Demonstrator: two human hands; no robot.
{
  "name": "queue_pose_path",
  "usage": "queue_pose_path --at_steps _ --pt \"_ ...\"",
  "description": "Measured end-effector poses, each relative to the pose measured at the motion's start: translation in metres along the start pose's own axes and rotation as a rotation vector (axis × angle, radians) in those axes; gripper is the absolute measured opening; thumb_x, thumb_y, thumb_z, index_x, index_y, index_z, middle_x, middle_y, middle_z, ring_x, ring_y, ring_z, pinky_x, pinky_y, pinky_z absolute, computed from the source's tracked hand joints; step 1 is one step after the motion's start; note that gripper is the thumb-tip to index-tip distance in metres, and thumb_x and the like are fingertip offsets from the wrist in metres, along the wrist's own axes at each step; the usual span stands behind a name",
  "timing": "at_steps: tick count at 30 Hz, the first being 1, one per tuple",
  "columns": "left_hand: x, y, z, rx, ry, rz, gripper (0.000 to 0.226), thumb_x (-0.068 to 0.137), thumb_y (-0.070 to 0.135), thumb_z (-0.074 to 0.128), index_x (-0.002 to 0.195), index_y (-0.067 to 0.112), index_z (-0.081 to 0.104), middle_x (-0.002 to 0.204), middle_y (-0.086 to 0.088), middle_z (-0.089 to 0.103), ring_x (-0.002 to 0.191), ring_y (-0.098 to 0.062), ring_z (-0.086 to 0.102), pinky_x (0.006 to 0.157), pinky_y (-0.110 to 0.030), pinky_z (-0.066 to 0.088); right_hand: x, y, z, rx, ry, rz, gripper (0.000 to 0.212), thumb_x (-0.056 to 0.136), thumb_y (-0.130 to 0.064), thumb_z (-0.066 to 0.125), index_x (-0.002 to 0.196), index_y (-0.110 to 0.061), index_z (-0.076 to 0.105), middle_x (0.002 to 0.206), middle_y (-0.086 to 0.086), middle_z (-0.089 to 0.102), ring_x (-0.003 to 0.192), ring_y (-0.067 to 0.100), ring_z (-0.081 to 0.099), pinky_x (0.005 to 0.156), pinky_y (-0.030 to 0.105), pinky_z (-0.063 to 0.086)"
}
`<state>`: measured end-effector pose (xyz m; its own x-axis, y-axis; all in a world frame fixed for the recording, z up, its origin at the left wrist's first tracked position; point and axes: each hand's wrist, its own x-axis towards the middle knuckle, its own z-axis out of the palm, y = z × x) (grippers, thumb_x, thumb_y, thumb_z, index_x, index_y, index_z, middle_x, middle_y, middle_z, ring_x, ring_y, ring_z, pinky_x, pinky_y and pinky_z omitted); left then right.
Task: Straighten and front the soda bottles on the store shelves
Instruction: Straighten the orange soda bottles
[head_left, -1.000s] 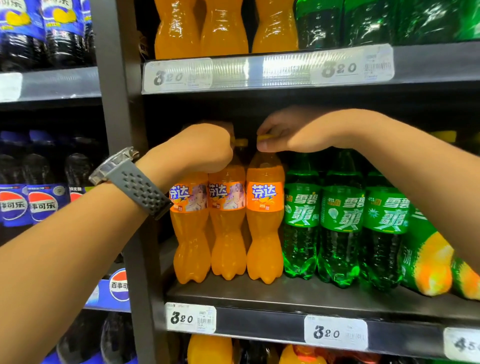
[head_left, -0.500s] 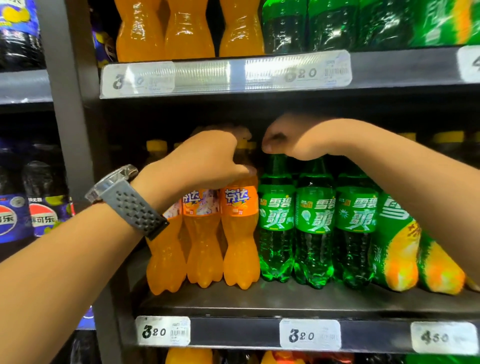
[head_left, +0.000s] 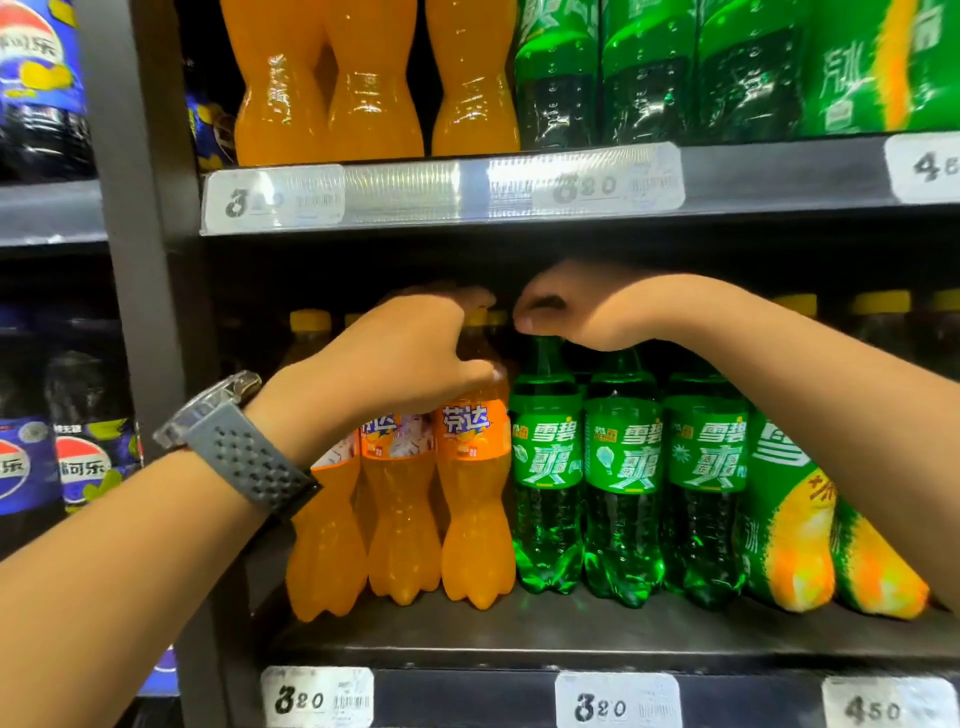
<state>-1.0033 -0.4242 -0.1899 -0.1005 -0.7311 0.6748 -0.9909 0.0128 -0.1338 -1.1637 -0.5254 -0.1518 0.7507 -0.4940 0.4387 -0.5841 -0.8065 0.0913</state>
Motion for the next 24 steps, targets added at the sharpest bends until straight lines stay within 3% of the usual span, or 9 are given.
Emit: queue_pose_path --at_steps 3,5,7,8,11,15,18,21,24 --pt "-0.003 0.002 -0.006 -0.009 0.005 0.004 0.072 0.087 0.058 0.055 0.148 0.027 0.033 0.065 0.007 0.033 0.062 -0.008 0.037 0.053 -0.015 0.024 0.0 -0.005 0.001 -0.065 -0.036 0.023 0.036 0.097 -0.041 0.047 0.12 -0.015 0.06 0.116 0.007 0.062 0.1 0.025 0.058 0.09 0.039 0.047" --pt "-0.006 -0.001 -0.016 0.019 -0.016 -0.005 0.072 0.087 0.06 0.053 0.148 0.027 0.034 0.071 0.01 0.042 0.068 -0.008 0.043 0.057 -0.013 0.029 -0.006 -0.01 0.001 -0.079 -0.046 0.048 0.043 0.097 -0.044 0.045 0.13 -0.017 0.05 0.127 0.008 0.056 0.11 0.025 0.054 0.094 0.036 0.045" --pt "-0.01 -0.009 -0.032 0.051 -0.063 -0.015 0.07 0.085 0.064 0.052 0.144 0.029 0.038 0.106 0.006 0.062 0.097 -0.012 0.056 0.076 -0.017 0.042 -0.019 -0.017 -0.002 -0.179 -0.022 0.073 0.049 0.097 -0.048 0.042 0.138 -0.022 0.04 0.139 0.006 0.047 0.121 0.027 0.048 0.097 0.038 0.042" --pt "-0.012 -0.014 -0.043 0.06 -0.098 -0.008 0.069 0.083 0.066 0.05 0.142 0.031 0.041 0.126 0.007 0.058 0.113 -0.012 0.054 0.087 -0.021 0.043 -0.027 -0.022 -0.004 -0.264 0.028 0.07 0.048 0.097 -0.05 0.04 0.138 -0.025 0.04 0.139 0.005 0.047 0.122 0.027 0.048 0.094 0.039 0.044" --pt "-0.021 -0.017 -0.076 0.009 -0.233 0.025 0.072 0.071 0.078 0.042 0.134 0.043 0.045 0.134 0.02 0.051 0.118 -0.002 0.05 0.096 -0.024 0.044 -0.051 -0.047 -0.008 -0.441 0.264 -0.096 0.035 0.096 -0.051 0.036 0.118 -0.028 0.052 0.111 0.0 0.06 0.099 0.026 0.059 0.067 0.035 0.044" --pt "-0.025 -0.011 -0.108 -0.127 -0.273 0.084 0.067 0.065 0.078 0.042 0.12 0.044 0.058 0.111 0.027 0.064 0.101 0.009 0.059 0.089 -0.024 0.051 -0.061 -0.08 -0.032 -0.252 0.393 -0.247 0.029 0.094 -0.054 0.038 0.101 -0.032 0.056 0.09 -0.008 0.063 0.083 0.018 0.06 0.062 0.034 0.046" --pt "-0.025 -0.019 -0.132 -0.23 -0.167 0.132 0.044 0.077 0.074 0.048 0.106 0.045 0.065 0.094 0.025 0.071 0.09 0.004 0.066 0.082 -0.034 0.055 -0.058 -0.087 -0.058 0.09 0.393 -0.322 0.031 0.091 -0.05 0.046 0.088 -0.029 0.068 0.074 -0.008 0.069 0.066 0.006 0.064 0.059 0.034 0.051" --pt "-0.02 -0.03 -0.157 -0.316 0.05 0.14 0.034 0.081 0.068 0.053 0.099 0.042 0.067 0.086 0.018 0.073 0.082 -0.002 0.07 0.074 -0.038 0.057 -0.049 -0.082 -0.085 0.438 0.45 -0.36 0.024 0.09 -0.039 0.054 0.081 -0.023 0.069 0.069 -0.005 0.07 0.054 0.009 0.067 0.052 0.023 0.053" --pt "-0.003 -0.043 -0.179 -0.257 0.356 0.101 0.022 0.085 0.052 0.059 0.094 0.035 0.07 0.083 0.015 0.073 0.077 -0.003 0.069 0.072 -0.041 0.058 -0.033 -0.075 -0.116 0.512 0.613 -0.326 0.019 0.088 -0.035 0.058 0.084 -0.021 0.069 0.071 -0.002 0.071 0.059 0.013 0.069 0.056 0.027 0.055"
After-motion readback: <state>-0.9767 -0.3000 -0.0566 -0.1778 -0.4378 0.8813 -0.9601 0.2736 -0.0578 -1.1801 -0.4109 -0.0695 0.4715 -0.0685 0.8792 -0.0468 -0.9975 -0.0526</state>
